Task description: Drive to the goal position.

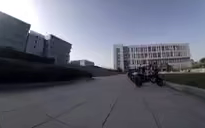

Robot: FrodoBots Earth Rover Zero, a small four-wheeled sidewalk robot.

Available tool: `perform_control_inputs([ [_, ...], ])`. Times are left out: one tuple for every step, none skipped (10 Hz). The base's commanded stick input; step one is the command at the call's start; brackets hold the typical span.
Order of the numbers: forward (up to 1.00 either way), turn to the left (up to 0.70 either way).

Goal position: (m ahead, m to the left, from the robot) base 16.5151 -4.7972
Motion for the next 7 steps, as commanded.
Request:
perform_control_inputs([
  [1.00,0.00],
  [1.00,0.00],
  [1.00,0.00],
  [1.00,0.00],
  [1.00,0.00],
  [1.00,0.00],
  [1.00,0.00],
])
